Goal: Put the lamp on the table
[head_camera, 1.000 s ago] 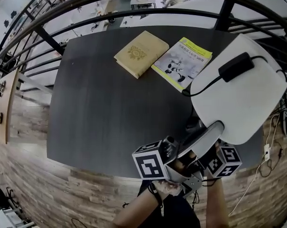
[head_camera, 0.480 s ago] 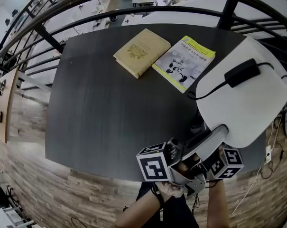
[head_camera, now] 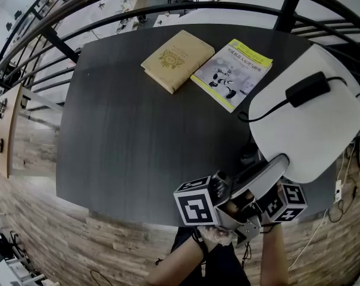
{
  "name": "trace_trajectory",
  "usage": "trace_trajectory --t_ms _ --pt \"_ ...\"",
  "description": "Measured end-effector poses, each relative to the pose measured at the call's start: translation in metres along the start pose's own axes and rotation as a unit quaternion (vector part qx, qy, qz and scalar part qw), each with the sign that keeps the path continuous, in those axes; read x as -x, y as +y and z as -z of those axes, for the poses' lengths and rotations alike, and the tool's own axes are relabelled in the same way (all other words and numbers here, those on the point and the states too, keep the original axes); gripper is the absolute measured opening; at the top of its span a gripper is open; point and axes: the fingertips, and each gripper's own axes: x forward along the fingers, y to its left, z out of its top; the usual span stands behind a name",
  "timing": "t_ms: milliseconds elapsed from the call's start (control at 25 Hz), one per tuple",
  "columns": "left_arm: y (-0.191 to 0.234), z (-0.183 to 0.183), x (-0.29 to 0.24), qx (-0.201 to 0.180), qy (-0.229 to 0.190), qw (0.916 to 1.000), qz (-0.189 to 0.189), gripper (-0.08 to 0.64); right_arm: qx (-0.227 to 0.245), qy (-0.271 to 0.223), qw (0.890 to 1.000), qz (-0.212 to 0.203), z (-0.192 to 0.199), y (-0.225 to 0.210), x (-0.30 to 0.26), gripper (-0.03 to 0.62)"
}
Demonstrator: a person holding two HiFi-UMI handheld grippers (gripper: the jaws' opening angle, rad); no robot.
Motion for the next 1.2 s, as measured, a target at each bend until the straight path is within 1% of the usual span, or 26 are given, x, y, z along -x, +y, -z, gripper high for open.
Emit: trace_trajectory --t_ms 360,520,800,1200 --pt "0.003 -0.002 0.001 0.002 -0.007 1.0000 0.005 0.054 -0.001 -0.005 1.000 -0.002 0.002 -0.001 -0.001 0.193" --pt "0.003 -0.006 0.003 0.004 -0.017 0.9998 0.009 0.055 0.006 -0.007 1.000 -0.003 0.002 0.000 -0.002 0.193" --pt "0.003 -0.010 0.005 0.007 -0.023 0.9996 0.011 0.055 0.009 -0.010 1.000 -0.002 0.001 0.001 -0.003 0.195" --pt "0.004 -0.015 0.009 0.009 -0.031 0.9994 0.012 0.057 0.025 -0.009 1.000 0.000 0.002 0.004 -0.004 0.195"
